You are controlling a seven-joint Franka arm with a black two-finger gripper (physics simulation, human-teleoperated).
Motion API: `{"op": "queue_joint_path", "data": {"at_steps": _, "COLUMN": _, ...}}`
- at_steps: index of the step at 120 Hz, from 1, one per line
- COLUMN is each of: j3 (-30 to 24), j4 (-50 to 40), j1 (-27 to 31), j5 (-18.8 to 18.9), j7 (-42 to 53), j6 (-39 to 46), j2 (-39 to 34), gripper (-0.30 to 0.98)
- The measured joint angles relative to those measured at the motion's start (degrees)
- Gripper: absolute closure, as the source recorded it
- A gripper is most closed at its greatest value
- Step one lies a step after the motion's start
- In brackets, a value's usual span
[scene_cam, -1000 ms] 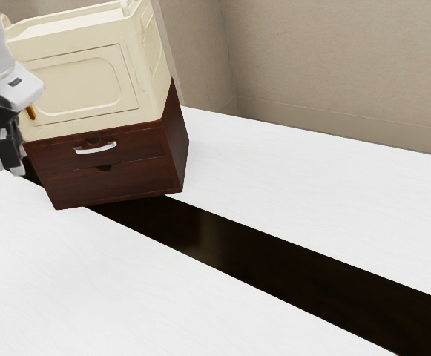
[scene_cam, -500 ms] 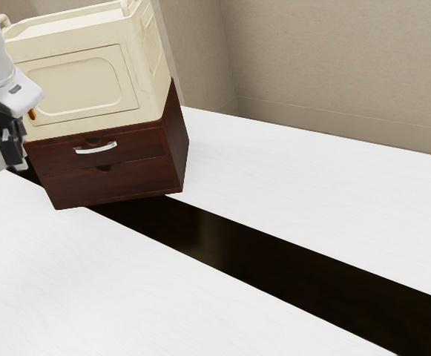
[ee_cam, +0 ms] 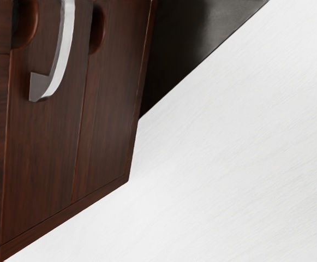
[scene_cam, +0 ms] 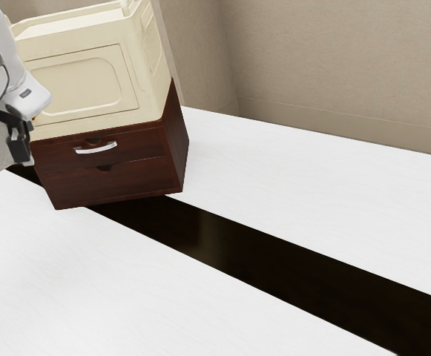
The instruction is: Pull the drawer handle with one arm to open the drawer
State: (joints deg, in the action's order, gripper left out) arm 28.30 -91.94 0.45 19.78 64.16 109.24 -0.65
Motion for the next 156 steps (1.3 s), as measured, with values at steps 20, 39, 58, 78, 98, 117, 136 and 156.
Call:
{"op": "queue_joint_path", "data": {"at_steps": 20, "j3": 0.0, "j4": 0.2, "j1": -0.6, "j5": 0.0, "j7": 0.4, "j6": 1.2, "j2": 1.5, "gripper": 0.0}}
{"op": "queue_joint_path", "data": {"at_steps": 39, "j3": 0.0, "j4": 0.2, "j1": -1.1, "j5": -0.3, "j7": 0.8, "j6": 2.1, "j2": 2.4, "gripper": 0.0}}
{"op": "queue_joint_path", "data": {"at_steps": 58, "j3": 0.1, "j4": 0.3, "j1": -0.2, "j5": -0.4, "j7": 1.0, "j6": 2.5, "j2": 2.6, "gripper": 0.0}}
{"op": "queue_joint_path", "data": {"at_steps": 78, "j3": 0.0, "j4": 0.4, "j1": 1.8, "j5": -0.5, "j7": 1.2, "j6": 2.9, "j2": 4.4, "gripper": 0.0}}
{"op": "queue_joint_path", "data": {"at_steps": 98, "j3": -0.2, "j4": 1.3, "j1": 1.3, "j5": -0.6, "j7": 1.4, "j6": 3.6, "j2": 5.7, "gripper": 0.0}}
{"op": "queue_joint_path", "data": {"at_steps": 117, "j3": -0.4, "j4": 1.4, "j1": 1.2, "j5": -0.7, "j7": 1.5, "j6": 4.6, "j2": 6.9, "gripper": 0.0}}
{"op": "queue_joint_path", "data": {"at_steps": 136, "j3": -0.6, "j4": 1.4, "j1": 1.3, "j5": -0.9, "j7": 1.6, "j6": 6.1, "j2": 8.2, "gripper": 0.0}}
{"op": "queue_joint_path", "data": {"at_steps": 156, "j3": -0.6, "j4": 1.4, "j1": 1.3, "j5": -2.3, "j7": 1.6, "j6": 7.8, "j2": 10.0, "gripper": 0.0}}
